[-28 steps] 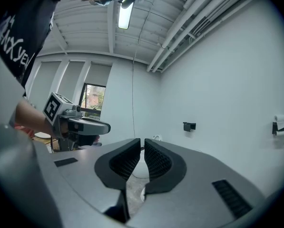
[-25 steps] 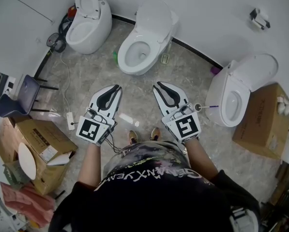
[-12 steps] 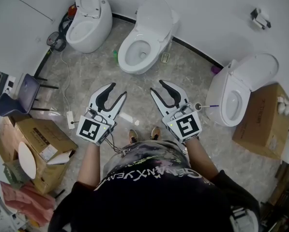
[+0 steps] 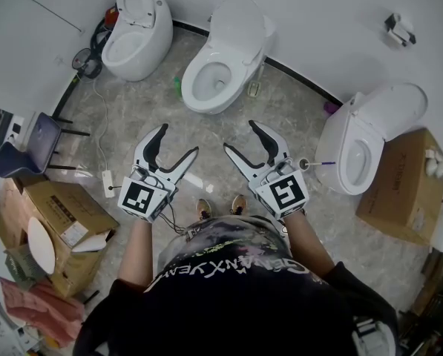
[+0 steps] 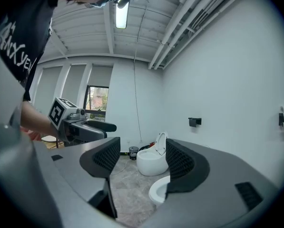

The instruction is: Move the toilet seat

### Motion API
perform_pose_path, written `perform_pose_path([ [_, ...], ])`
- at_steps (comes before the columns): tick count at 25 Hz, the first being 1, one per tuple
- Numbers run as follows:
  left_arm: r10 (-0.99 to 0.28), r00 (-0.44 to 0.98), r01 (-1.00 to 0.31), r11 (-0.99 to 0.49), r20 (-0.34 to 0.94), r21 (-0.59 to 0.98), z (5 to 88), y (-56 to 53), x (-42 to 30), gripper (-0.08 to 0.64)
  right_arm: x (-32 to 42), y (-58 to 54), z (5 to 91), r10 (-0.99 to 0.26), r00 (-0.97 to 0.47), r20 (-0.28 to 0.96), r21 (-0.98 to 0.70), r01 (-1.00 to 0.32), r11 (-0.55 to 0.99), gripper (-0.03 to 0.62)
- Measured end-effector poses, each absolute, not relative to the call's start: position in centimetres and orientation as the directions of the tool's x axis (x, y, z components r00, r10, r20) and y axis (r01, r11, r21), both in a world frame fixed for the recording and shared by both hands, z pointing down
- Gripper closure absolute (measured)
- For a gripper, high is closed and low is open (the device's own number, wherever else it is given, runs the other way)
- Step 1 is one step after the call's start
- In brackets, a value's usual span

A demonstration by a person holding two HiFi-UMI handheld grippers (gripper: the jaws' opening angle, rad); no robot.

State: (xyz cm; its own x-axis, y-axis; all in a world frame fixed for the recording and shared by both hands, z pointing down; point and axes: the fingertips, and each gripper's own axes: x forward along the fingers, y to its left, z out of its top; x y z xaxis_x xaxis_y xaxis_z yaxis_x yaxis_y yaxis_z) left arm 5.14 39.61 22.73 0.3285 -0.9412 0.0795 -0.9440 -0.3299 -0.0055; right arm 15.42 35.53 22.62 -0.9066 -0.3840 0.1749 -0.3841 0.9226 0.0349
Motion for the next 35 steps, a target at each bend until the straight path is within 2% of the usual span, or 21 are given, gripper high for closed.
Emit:
perform_pose_path([
  [3,-0.939,0.330,-0.942,-0.334,0.098,-0.028,23.2,39.7,5.0,0.175,15.3,35.5,22.6,-0.384,-0.904,0.190,0.035,-0.385,0.922,0.241],
  [8,-0.920,0.362,-0.926,-0.373,0.151,-0.049,24.3,39.7,5.7,0.094,14.6,35.7,23.2,-0.360,-0.917,0.172,0.052,-0.357,0.933,0.055],
  [10,-0.902,0.389,-0.910,-0.407,0.186,-0.075,24.8,39.8,6.4,0.060,14.5,35.8,23.3,-0.354,-0.917,0.184,0.051,-0.351,0.935,0.012],
  [13,-0.885,0.419,-0.895,-0.441,0.205,-0.073,25.2,39.9,7.3,0.033,14.6,36.3,23.5,-0.343,-0.912,0.224,0.029,-0.345,0.938,0.008],
  [18,-0.888,0.421,-0.896,-0.439,0.183,-0.068,24.7,39.7,7.8,0.029,15.0,36.2,23.5,-0.344,-0.909,0.236,0.040,-0.344,0.938,0.008],
  [26,-0.902,0.400,-0.908,-0.414,0.162,-0.062,23.6,39.4,8.0,0.029,15.8,36.1,23.0,-0.332,-0.918,0.215,0.033,-0.333,0.942,0.008],
  [31,-0.912,0.386,-0.916,-0.397,0.141,-0.057,23.5,39.4,9.3,0.029,16.8,35.6,23.1,-0.315,-0.938,0.147,0.103,-0.302,0.948,0.008],
  [35,-0.927,0.354,-0.930,-0.363,0.125,-0.054,24.0,39.2,11.2,0.029,18.9,35.5,23.8,-0.299,-0.941,0.157,0.089,-0.288,0.954,0.008],
])
